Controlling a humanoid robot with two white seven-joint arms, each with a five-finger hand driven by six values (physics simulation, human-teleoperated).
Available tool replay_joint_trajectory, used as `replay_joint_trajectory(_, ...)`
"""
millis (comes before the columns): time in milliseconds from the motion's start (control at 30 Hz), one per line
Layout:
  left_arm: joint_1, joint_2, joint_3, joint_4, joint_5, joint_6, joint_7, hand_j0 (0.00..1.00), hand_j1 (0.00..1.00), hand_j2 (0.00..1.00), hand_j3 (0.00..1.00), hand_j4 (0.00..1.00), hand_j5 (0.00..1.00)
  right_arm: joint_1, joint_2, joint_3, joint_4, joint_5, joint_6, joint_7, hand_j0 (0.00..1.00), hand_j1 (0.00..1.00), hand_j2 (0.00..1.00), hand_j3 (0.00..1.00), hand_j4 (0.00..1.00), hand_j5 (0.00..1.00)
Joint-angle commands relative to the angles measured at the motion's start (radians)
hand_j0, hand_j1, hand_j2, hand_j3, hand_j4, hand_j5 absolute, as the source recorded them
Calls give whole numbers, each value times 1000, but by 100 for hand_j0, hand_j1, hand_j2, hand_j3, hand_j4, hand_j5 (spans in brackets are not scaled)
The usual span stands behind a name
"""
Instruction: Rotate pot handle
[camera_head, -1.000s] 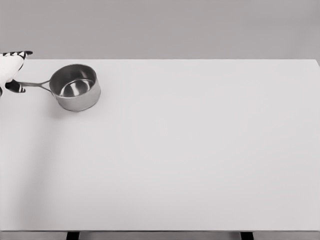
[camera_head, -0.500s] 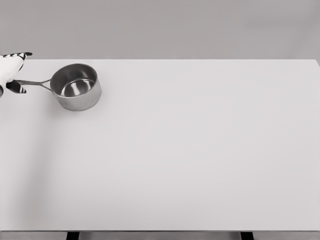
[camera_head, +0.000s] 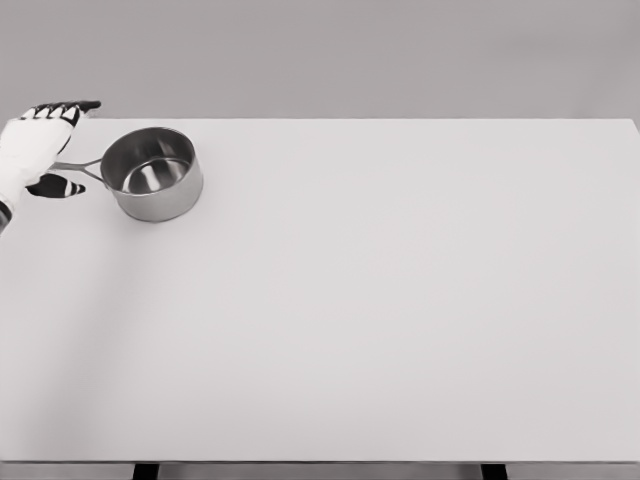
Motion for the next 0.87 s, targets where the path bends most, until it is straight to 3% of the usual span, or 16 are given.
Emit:
replay_joint_trajectory(0,6,11,92,-139,8,-98,12,100,100,100,100,100,100,0,0,0,0,0,0,0,100,100,100,100,100,100)
replay_joint_trajectory(100,52,6,164,-206,27,-292,60,100,100,100,100,100,100,0,0,0,0,0,-1,0,100,100,100,100,100,100)
replay_joint_trajectory(167,63,11,184,-209,62,-605,94,100,100,100,100,100,100,0,0,0,0,0,0,0,100,100,100,100,100,100)
replay_joint_trajectory(200,87,12,190,-209,64,-670,94,100,100,100,100,100,100,0,0,0,0,0,-1,0,100,100,100,100,100,100)
replay_joint_trajectory(267,146,12,245,-209,74,-670,91,100,100,100,100,100,100,0,0,0,0,0,-1,0,100,100,100,100,100,100)
replay_joint_trajectory(433,236,12,253,-194,108,-670,83,100,100,100,100,100,100,0,0,0,0,0,0,0,100,100,100,100,100,100)
replay_joint_trajectory(533,256,9,302,-199,113,-670,29,100,100,100,100,100,100,0,0,0,0,0,-1,0,100,100,100,100,100,100)
replay_joint_trajectory(833,272,0,303,-208,113,-670,25,100,100,100,100,100,100,0,0,0,0,0,0,0,100,100,100,100,100,100)
